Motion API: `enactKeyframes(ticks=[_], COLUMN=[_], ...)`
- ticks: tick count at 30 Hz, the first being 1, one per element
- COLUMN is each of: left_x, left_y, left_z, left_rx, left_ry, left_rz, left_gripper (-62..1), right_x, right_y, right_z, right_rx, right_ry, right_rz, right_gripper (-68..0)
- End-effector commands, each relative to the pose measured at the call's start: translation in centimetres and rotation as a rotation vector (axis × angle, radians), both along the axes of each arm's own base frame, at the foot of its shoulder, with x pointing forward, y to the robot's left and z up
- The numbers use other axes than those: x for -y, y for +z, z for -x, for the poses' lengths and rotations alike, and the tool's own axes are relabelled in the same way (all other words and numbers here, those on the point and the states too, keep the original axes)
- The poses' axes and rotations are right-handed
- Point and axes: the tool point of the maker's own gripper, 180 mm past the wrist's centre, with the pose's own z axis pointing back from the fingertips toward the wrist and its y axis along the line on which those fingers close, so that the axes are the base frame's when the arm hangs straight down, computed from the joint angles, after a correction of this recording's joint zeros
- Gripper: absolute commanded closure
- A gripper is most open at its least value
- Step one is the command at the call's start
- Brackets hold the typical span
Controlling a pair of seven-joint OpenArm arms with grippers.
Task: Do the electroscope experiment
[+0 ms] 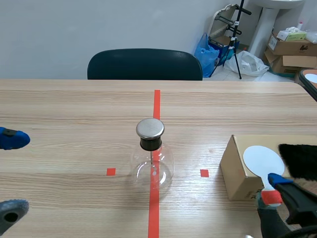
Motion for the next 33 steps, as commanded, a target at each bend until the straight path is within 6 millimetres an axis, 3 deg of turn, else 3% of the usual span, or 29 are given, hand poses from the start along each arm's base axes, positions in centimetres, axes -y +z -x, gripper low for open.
enactKeyframes(ticks=[1, 6, 8, 11, 16, 18, 33], left_x=[0.17, 0.17, 0.17, 0.29, 0.33, 0.33, 0.33], left_y=[0.8, 0.65, 0.52, 0.21, 0.18, 0.18, 0.2], left_z=[-0.13, -0.1, -0.1, 0.15, 0.25, 0.25, 0.24], left_rx=[0.01, 0.005, 0.002, 0.006, 0.001, 0.002, 0.002], left_ry=[0.003, 0.001, 0.001, -0.015, -0.021, -0.021, -0.02], left_rz=[0.038, 0.031, 0.024, 0.003, 0.003, 0.004, 0.005], left_gripper=[-50.7, -50.8, -50.9, -57.8, -59.1, -62.3, -62.3], right_x=[0.08, 0.02, -0.02, -0.12, -0.11, -0.09, 0.05], right_y=[1.5, 1.49, 1.49, 1.5, 1.5, 1.5, 1.49], right_z=[-0.64, -0.61, -0.6, -0.57, -0.57, -0.57, -0.6], right_rx=[0.08, 0.079, 0.079, 0.08, 0.08, 0.08, 0.079], right_ry=[0.007, 0.01, 0.013, 0.018, 0.018, 0.017, 0.009], right_rz=[0.017, 0.016, 0.016, 0.016, 0.016, 0.016, 0.017], right_gripper=[-40.9, -67.5, -67.9, -67.9, -67.9, -67.9, -67.9])
